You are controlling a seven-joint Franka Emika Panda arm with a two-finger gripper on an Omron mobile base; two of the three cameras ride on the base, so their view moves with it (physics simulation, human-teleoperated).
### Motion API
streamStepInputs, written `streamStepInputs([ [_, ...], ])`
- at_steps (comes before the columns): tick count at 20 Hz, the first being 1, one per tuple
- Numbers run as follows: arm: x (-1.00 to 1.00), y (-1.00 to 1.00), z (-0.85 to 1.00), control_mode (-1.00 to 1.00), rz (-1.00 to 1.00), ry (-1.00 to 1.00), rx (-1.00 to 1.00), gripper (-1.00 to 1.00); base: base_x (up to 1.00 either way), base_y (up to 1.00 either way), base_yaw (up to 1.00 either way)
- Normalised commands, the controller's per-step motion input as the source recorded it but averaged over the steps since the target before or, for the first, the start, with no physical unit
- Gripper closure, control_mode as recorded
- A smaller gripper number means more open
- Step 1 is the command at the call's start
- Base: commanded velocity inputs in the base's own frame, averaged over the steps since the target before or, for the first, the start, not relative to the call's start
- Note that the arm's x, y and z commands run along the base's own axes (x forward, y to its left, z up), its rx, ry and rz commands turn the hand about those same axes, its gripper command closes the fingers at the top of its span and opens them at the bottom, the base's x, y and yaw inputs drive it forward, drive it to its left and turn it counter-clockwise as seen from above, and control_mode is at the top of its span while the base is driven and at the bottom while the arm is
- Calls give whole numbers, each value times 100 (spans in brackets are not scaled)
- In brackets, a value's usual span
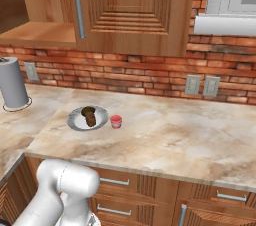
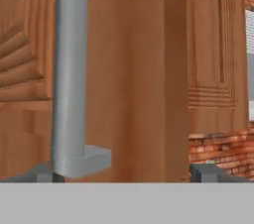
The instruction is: Pick the avocado and bread from the counter and place them on the plate. Then pick the jam from the cabinet and place it next to the plate. Lastly close the cabinet door.
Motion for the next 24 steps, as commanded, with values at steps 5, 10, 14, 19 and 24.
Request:
streamStepInputs([
  [5, 100, -55, 0, -100, -2, 3, 14, -100, 0, 0, 0],
  [10, 100, -52, 0, -100, -4, 0, 14, -100, 0, 0, 0],
  [14, 100, -44, 0, -100, -2, 1, 12, -100, 0, 0, 0],
  [19, 100, -34, 0, -100, 0, 3, 11, -100, 0, 0, 0],
  [24, 100, -25, 0, -100, -8, 0, 8, -100, 0, 0, 0],
])
